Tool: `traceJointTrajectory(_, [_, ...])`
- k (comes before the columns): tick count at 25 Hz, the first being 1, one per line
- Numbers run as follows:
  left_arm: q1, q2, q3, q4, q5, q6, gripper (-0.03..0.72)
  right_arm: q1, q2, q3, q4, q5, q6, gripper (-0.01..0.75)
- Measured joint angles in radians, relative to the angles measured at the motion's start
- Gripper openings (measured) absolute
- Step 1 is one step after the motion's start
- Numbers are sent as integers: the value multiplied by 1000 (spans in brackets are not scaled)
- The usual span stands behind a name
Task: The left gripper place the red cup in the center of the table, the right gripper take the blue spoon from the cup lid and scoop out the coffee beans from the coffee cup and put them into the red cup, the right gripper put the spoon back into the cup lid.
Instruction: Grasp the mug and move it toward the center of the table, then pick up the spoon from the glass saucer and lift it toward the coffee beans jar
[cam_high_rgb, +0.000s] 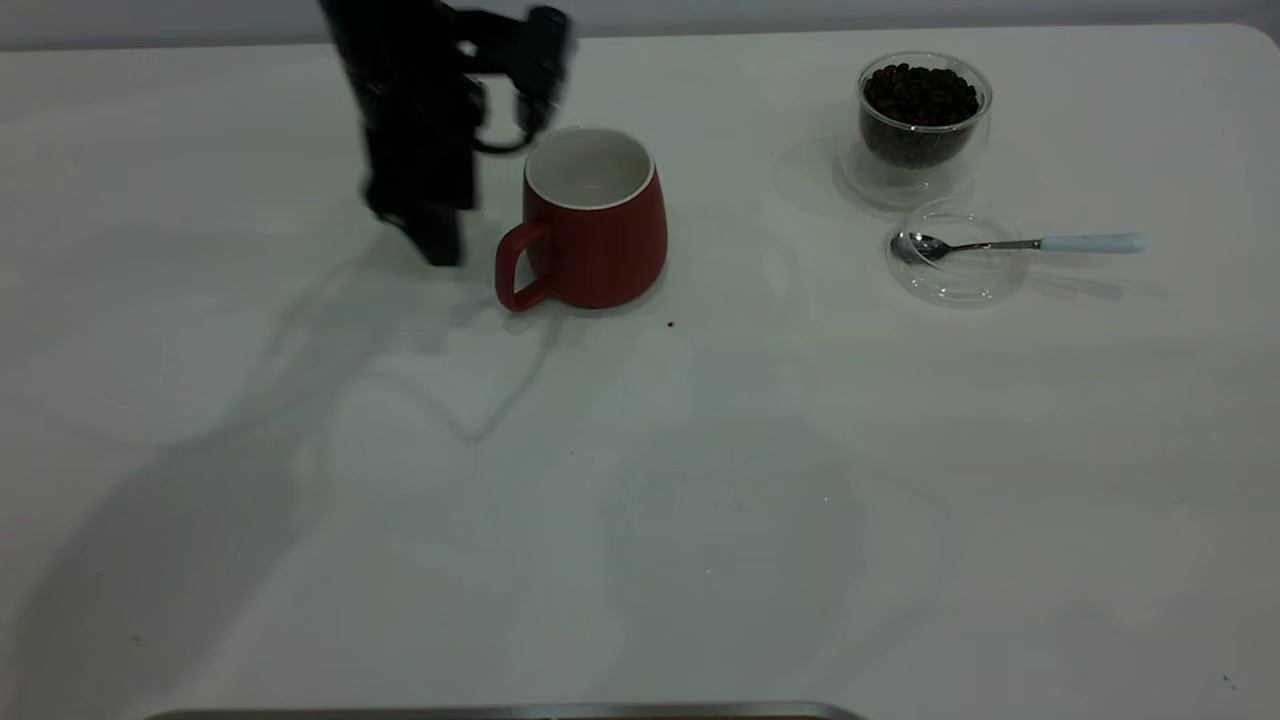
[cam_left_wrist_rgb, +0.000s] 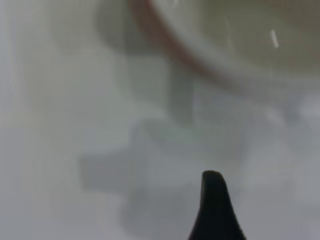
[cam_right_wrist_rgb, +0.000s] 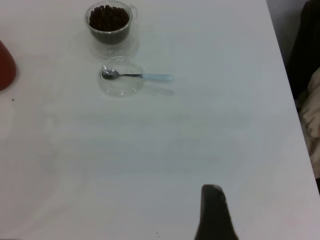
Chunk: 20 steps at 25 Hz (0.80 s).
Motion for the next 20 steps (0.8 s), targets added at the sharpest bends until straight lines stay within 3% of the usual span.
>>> traceJointTrajectory(8, [29,-245,0,109,327,-167,587,0,0,0,0,0,0,548])
traceJointTrajectory(13, [29,-469,0,99,332,-275,587,0,0,0,0,0,0,548])
traceJointTrajectory(20, [29,-811,0,103,332,-624,587,0,0,0,0,0,0,548])
